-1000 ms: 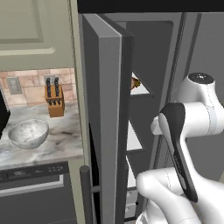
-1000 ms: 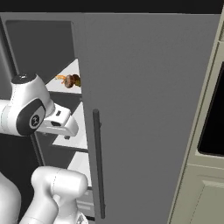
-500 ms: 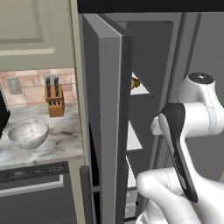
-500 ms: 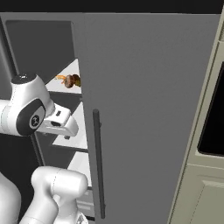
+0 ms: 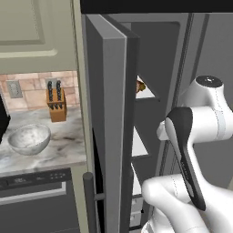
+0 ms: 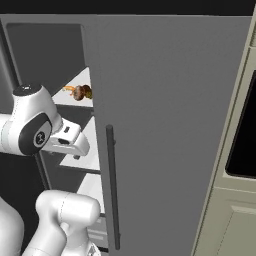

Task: Take the shrimp, sweet potato, and mushroom from the freezer and place them in the bowl on the counter.

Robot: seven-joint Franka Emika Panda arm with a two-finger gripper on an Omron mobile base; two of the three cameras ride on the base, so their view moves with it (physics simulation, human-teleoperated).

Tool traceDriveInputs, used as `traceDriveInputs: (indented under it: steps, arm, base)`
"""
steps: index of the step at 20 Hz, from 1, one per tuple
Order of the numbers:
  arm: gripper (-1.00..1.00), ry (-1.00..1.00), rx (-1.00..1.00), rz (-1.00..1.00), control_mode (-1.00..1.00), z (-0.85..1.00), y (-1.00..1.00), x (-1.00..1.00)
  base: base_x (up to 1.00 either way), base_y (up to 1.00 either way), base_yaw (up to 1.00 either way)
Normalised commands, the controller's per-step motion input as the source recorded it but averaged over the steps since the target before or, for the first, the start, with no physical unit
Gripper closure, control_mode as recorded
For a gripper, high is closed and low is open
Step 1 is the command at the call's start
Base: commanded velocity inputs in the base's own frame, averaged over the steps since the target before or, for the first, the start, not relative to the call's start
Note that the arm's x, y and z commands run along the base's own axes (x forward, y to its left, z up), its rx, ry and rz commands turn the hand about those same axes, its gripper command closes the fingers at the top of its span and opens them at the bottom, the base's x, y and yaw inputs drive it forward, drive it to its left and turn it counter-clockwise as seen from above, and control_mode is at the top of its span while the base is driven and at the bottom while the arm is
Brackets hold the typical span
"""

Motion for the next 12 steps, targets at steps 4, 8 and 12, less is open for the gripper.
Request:
traceDriveInputs:
  steps: [4, 8, 12]
  arm:
    - [-1.00, 0.00, 0.00, 0.00, 1.00, 0.00, 0.00, 0.00]
    - [-1.00, 0.00, 0.00, 0.00, 1.00, 0.00, 0.00, 0.00]
    - [-1.00, 0.00, 0.00, 0.00, 1.00, 0.00, 0.00, 0.00]
  base:
    - [0.00, 0.00, 0.00]
    - [0.00, -0.45, 0.07]
    - [0.00, -0.01, 0.00]
